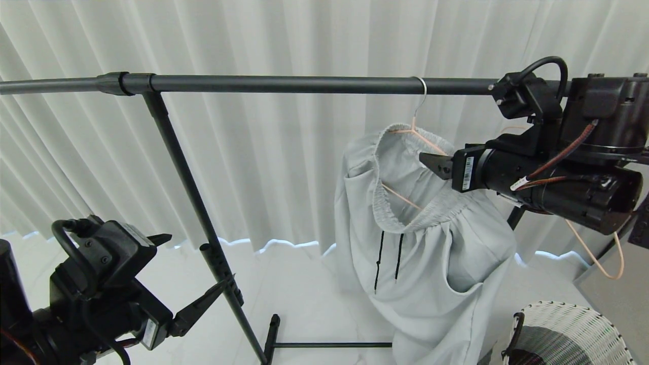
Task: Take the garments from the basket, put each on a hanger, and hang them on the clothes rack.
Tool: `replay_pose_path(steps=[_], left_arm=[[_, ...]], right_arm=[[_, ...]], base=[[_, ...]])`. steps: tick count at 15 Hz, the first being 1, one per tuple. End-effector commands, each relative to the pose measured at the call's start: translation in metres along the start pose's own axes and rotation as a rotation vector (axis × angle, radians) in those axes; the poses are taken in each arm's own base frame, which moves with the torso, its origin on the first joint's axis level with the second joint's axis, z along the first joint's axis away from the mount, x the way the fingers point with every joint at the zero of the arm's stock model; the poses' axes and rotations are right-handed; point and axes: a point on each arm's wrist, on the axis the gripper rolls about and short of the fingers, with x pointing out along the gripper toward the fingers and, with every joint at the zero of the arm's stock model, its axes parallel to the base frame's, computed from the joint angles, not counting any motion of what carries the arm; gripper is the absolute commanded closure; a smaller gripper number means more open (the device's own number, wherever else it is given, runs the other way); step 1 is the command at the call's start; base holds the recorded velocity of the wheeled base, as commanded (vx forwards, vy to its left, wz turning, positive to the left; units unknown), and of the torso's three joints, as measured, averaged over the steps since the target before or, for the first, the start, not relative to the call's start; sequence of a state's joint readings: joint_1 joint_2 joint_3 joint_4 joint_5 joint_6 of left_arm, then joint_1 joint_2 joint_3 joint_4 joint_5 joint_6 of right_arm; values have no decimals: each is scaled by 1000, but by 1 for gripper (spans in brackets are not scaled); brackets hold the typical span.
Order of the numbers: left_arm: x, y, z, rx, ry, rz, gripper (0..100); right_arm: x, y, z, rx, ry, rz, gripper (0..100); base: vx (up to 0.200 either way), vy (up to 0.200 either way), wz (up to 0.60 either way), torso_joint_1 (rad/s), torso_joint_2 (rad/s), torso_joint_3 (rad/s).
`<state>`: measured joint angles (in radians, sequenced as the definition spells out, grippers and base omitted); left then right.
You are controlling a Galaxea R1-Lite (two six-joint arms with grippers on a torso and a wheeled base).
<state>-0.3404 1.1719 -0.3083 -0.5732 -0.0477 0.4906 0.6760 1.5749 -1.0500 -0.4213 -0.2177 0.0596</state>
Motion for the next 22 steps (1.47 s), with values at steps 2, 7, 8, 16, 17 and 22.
replay_pose_path(steps=[2,7,8,16,17,22], left_arm=[[0,0,0,0,5,11,0],[0,1,-1,-2,18,32,0],[-1,0,-3,-2,29,36,0],[-25,-1,-29,-35,91,134,0],[-27,0,-33,-42,103,151,0],[-28,1,-38,-61,130,174,0]], right_arm=[[-26,-5,4,7,-24,10,0],[-70,-15,-2,8,-42,14,0],[-87,-20,-10,3,-33,11,0],[-129,-64,-56,-203,214,-193,0],[-135,-68,-60,-203,260,-215,0],[-164,-89,-90,-342,411,-347,0]], base=[[0,0,0,0,0,0],[-80,0,0,1,2,1],[-200,0,0,17,2,2],[-200,0,0,-2,2,5],[-200,0,0,2,2,2],[-120,0,0,0,0,1]])
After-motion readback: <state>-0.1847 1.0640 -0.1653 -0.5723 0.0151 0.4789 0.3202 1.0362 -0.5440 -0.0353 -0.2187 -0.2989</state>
